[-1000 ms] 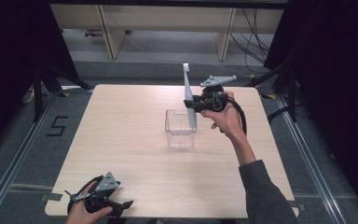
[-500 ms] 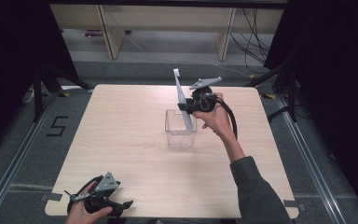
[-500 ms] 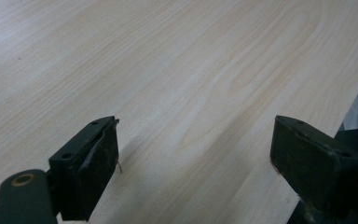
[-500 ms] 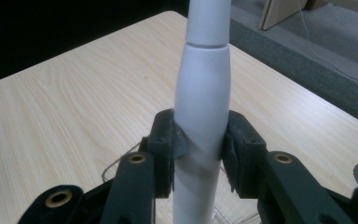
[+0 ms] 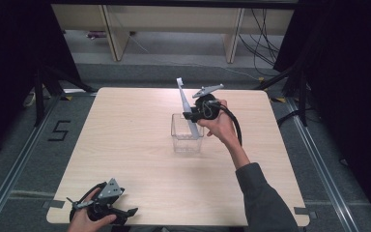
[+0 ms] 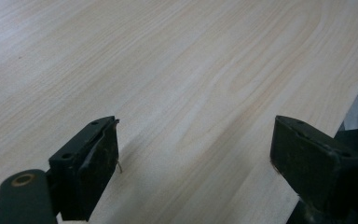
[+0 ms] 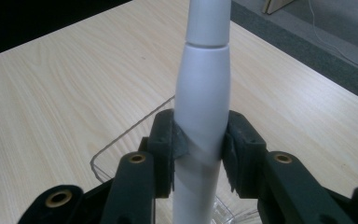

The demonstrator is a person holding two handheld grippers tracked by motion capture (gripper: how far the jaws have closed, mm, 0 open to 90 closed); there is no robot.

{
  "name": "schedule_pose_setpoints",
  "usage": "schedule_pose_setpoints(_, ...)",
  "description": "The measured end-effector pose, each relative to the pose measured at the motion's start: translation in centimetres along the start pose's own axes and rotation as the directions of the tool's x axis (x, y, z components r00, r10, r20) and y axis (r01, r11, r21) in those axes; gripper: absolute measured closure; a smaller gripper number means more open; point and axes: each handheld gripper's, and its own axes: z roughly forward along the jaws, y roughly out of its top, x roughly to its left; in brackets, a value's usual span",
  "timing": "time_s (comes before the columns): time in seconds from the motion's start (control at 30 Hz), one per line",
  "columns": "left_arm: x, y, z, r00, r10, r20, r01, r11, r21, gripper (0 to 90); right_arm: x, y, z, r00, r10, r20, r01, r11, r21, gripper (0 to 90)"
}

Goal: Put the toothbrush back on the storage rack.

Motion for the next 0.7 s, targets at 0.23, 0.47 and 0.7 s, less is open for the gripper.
schedule_pose_setpoints(0.23, 0.0, 0.0, -0.1, 1.0, -0.001, -0.004, 0.001, 1.0, 0.001, 14.9, 0.0, -0.1, 0.8, 0.9997, -0.023, -0.003, 0.023, 1.0, 0.015, 67.1)
schedule_pose_setpoints(0.47, -0.1, -0.1, -0.1, 1.0, -0.006, -0.007, 0.006, 1.0, -0.002, 14.9, 0.1, -0.3, 1.7, 0.9997, -0.026, 0.0, 0.026, 0.999, 0.033, 67.1)
schedule_pose_setpoints(0.7, 0.0, -0.1, -0.2, 1.0, -0.004, -0.007, 0.004, 1.0, -0.002, 14.9, 0.2, -0.5, 2.3, 0.9995, -0.032, -0.003, 0.033, 0.997, 0.067, 67.1)
